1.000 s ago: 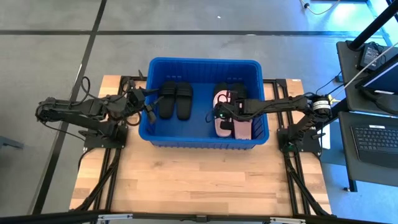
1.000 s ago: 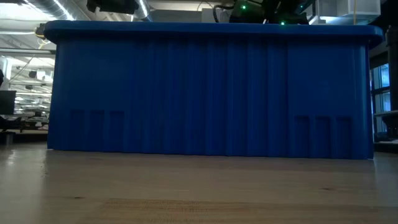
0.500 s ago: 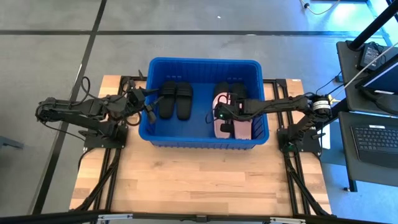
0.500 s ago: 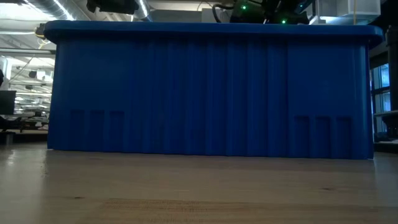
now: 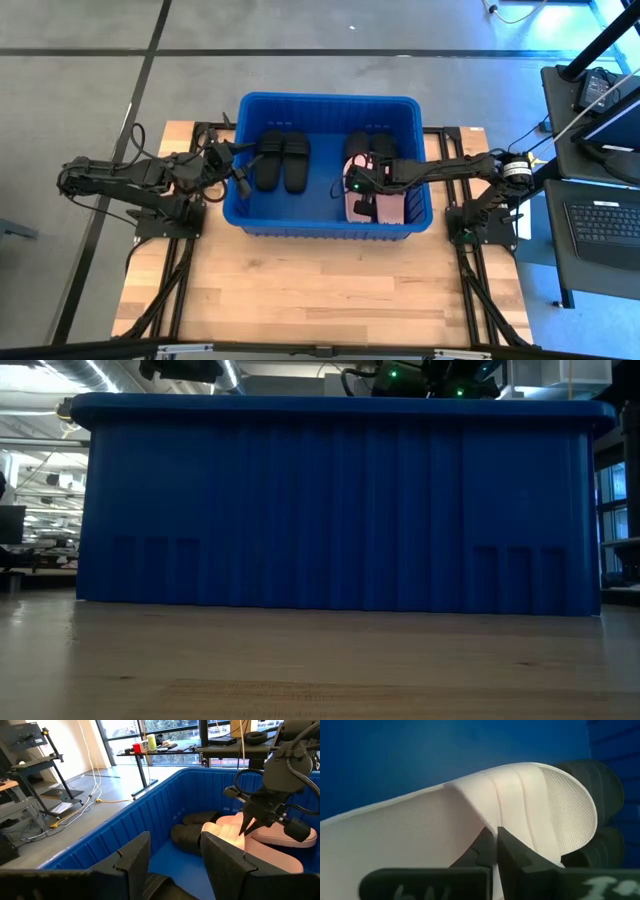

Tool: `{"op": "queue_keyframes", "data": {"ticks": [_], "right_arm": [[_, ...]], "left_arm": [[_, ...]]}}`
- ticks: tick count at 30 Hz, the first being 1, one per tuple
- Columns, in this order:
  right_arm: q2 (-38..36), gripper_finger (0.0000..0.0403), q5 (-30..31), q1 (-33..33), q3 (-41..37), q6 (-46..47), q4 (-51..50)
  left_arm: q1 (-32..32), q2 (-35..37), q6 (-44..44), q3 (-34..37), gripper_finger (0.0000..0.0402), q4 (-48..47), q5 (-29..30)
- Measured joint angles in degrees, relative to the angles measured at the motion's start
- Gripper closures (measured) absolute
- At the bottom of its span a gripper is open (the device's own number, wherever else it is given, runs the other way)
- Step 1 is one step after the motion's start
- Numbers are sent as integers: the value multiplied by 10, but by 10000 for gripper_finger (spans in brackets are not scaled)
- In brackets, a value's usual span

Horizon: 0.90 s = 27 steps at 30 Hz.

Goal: Pick and place slides into bin
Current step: Put the pink slide into the blue bin

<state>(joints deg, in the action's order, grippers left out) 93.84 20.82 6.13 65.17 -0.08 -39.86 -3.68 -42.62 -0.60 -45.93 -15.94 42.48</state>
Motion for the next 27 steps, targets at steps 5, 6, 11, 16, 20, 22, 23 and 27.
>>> {"op": "queue_keyframes", "data": {"ticks": [5, 6, 11, 16, 20, 22, 23, 27], "right_arm": [[0, 391, 0, 0, 0, -1, -1], [0, 391, 0, 0, 0, -2, -1], [0, 367, -2, 0, 0, -2, -2], [0, 315, -16, 0, 0, -1, -3], [0, 280, -19, 0, 0, 17, -5], [0, 269, -19, 0, 0, 25, -10], [0, 266, -19, 0, 0, 27, -14], [0, 262, -33, 0, 0, 28, -24]], "left_arm": [[0, 0, 0, 0, 230, 0, 0], [0, 0, 0, 0, 230, 0, 0], [0, 0, 0, 0, 230, 0, 0], [0, 0, 0, 0, 230, 0, 0], [0, 0, 0, 0, 230, 0, 0], [0, 0, 0, 0, 230, 0, 0], [0, 0, 0, 0, 230, 0, 0], [0, 0, 0, 0, 230, 0, 0]]}}
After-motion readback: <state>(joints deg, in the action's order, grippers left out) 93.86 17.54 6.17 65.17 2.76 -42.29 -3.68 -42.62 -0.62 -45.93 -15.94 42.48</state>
